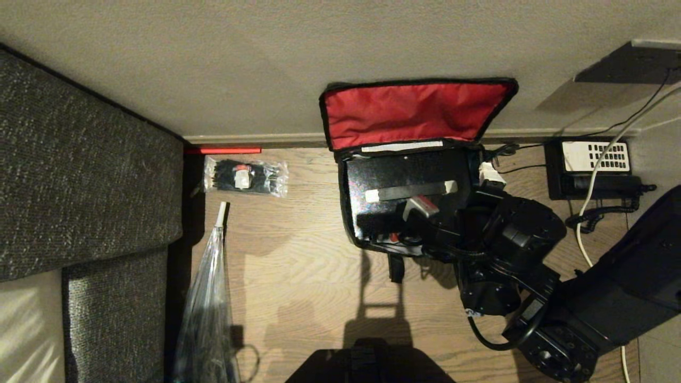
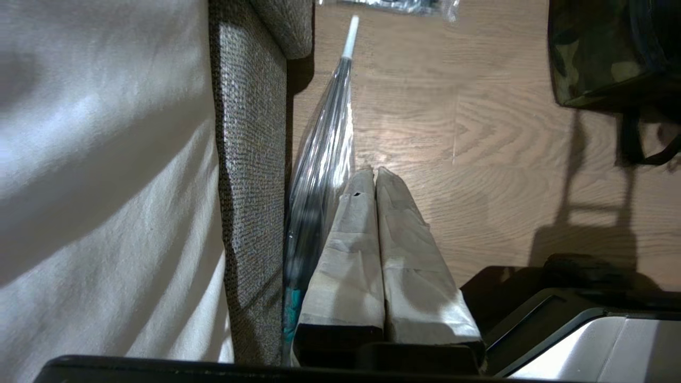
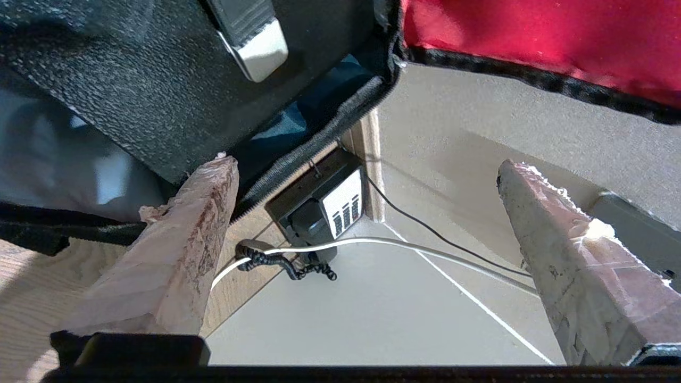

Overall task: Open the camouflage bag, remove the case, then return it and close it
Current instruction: Grip the handle

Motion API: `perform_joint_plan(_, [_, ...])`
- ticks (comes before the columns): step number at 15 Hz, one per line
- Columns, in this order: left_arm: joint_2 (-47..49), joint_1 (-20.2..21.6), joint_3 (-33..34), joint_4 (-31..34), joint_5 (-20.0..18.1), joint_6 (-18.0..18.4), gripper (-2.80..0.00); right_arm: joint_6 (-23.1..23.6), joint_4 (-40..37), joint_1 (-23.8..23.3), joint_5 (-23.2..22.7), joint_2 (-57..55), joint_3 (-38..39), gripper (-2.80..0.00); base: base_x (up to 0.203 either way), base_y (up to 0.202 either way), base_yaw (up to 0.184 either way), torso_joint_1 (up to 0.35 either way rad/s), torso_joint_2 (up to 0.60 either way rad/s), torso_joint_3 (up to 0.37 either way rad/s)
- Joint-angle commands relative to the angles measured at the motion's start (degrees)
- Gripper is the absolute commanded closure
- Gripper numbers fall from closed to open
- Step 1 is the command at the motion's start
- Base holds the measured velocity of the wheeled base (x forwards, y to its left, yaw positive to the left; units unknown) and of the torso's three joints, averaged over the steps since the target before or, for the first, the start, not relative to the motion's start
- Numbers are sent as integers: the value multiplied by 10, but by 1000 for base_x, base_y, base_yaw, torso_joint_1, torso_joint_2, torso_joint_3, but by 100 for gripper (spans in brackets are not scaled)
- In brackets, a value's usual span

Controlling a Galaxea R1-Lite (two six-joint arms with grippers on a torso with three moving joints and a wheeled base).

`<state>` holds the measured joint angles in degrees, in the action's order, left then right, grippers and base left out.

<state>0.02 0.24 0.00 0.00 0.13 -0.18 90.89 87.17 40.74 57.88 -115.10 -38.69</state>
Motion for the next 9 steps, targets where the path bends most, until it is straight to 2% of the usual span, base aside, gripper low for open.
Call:
perform_joint_plan(1, [-1,0,1,0,0,-2,0,5,5,1,3,-4,-1,-280,0,0,0,4,7,113])
perform_joint_plan(9, [-1,0,1,0,0,-2,0,-3,5,10,3,-25,-2,-280,0,0,0,2,2,200])
